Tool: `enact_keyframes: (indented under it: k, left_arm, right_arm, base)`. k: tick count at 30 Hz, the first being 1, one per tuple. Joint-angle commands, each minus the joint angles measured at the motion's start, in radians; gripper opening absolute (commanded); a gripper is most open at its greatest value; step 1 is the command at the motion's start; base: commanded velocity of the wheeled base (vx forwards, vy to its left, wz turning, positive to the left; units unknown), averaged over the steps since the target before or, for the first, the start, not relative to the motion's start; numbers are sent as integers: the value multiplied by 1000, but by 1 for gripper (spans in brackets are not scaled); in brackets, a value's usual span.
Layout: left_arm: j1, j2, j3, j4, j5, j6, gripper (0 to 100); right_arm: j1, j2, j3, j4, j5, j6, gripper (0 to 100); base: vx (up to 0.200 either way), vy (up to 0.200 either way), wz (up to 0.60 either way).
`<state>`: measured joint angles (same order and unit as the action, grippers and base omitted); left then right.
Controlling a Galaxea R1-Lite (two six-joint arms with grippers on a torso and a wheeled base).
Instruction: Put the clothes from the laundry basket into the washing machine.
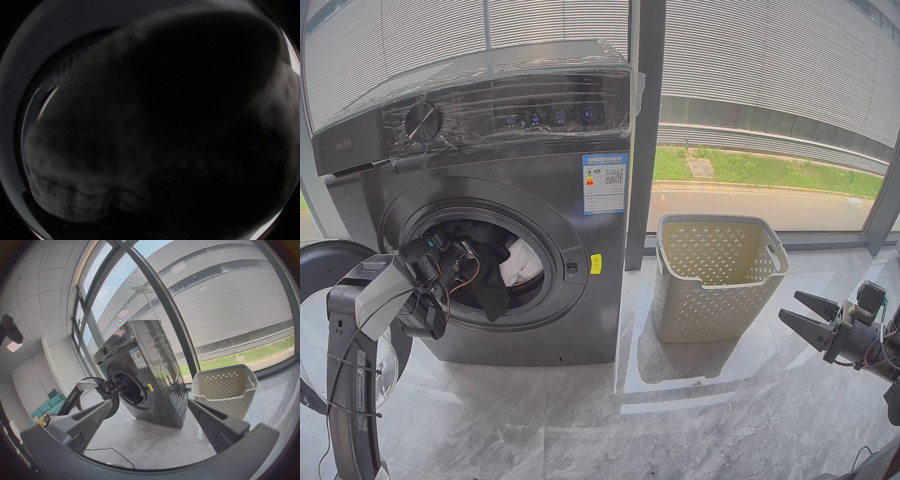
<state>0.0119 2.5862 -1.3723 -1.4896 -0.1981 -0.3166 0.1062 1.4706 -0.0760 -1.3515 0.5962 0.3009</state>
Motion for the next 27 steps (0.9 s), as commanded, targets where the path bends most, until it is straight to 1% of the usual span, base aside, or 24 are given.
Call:
enact_keyframes:
  k: [1, 9, 12, 13, 19, 22, 27]
  left_arm:
    - [6, 52, -126, 0, 0, -1, 0]
    - [14, 89, -160, 0, -1, -1, 0]
    - [16, 118, -241, 0, -1, -1, 0]
    - [16, 118, -244, 0, -1, -1, 0]
    - [17, 152, -367, 0, 3, -2, 0]
    - [17, 152, -396, 2, 3, -7, 0]
    - [16, 155, -424, 0, 3, -7, 0]
  right_arm:
    - [0, 2, 2, -1, -1, 0, 100]
    - [0, 11, 1, 0, -1, 0, 100]
    - [0, 17, 1, 0, -1, 0, 100]
    - [0, 17, 1, 0, -1, 0, 100]
    - [0, 30, -1, -1, -1, 0, 100]
    - [0, 36, -1, -1, -1, 0, 100]
    - [-2, 40, -2, -1, -1, 0, 100]
  base:
    - [0, 0, 0]
    - [0, 0, 0]
    - [0, 0, 0]
    - [0, 0, 0]
    - [0, 0, 0]
    - [0, 0, 0]
    - [0, 0, 0]
